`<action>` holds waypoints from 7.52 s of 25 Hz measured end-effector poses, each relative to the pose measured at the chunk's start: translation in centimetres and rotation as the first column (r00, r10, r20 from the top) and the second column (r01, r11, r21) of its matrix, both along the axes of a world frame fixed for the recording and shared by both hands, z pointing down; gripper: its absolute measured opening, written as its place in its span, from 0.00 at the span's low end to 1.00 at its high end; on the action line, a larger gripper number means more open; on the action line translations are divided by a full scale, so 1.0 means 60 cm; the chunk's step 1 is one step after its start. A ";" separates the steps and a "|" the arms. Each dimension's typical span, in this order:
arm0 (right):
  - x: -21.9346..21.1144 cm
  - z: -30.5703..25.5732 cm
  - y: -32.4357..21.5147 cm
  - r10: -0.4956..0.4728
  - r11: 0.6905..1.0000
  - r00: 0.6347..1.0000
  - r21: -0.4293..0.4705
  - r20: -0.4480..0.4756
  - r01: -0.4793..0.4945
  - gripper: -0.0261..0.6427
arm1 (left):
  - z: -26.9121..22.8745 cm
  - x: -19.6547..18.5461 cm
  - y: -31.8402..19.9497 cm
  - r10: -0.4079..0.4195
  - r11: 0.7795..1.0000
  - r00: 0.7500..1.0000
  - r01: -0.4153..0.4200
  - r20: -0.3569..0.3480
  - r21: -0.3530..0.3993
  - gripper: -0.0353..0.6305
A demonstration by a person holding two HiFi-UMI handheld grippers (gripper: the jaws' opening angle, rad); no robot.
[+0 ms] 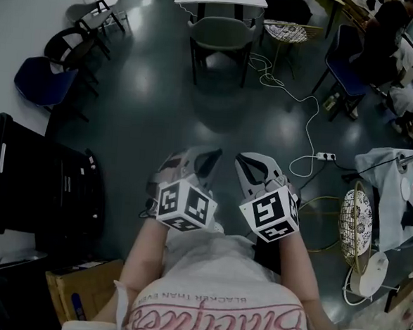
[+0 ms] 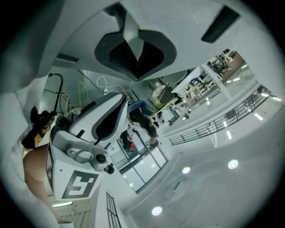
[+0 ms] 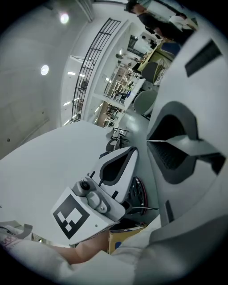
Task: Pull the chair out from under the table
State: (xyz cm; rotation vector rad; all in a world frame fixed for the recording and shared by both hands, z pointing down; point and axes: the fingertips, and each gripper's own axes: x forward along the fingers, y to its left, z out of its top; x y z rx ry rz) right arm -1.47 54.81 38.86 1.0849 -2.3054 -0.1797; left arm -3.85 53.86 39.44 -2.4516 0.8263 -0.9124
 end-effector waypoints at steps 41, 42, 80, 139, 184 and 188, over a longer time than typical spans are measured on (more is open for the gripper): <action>-0.013 -0.050 -0.773 0.332 0.942 0.863 -0.100 0.380 -0.319 0.05 | -0.058 -0.115 -0.782 -0.244 0.963 0.858 0.158 -0.453 -0.219 0.06; -0.006 -0.049 -0.785 0.351 0.936 0.850 -0.111 0.394 -0.335 0.05 | -0.060 -0.122 -0.796 -0.270 0.956 0.831 0.170 -0.486 -0.240 0.06; 0.175 0.061 -1.394 -0.006 0.971 0.983 -0.233 0.186 0.050 0.05 | 0.060 0.044 -1.376 -0.236 0.946 0.958 0.189 -0.162 -0.261 0.17; 0.158 0.465 -1.674 -0.544 0.678 0.806 -0.689 -0.234 0.258 0.28 | 0.478 0.075 -1.659 0.610 0.663 0.738 -0.275 0.290 -0.696 0.23; 0.166 0.448 -1.231 -0.532 0.693 0.814 -0.671 -0.232 0.262 0.30 | 0.464 0.081 -1.216 0.534 0.716 0.785 -0.224 0.313 -0.661 0.24; 0.170 0.448 -1.233 -0.498 0.720 0.832 -0.652 -0.246 0.238 0.33 | 0.460 0.084 -1.223 0.449 0.777 0.831 -0.181 0.330 -0.602 0.32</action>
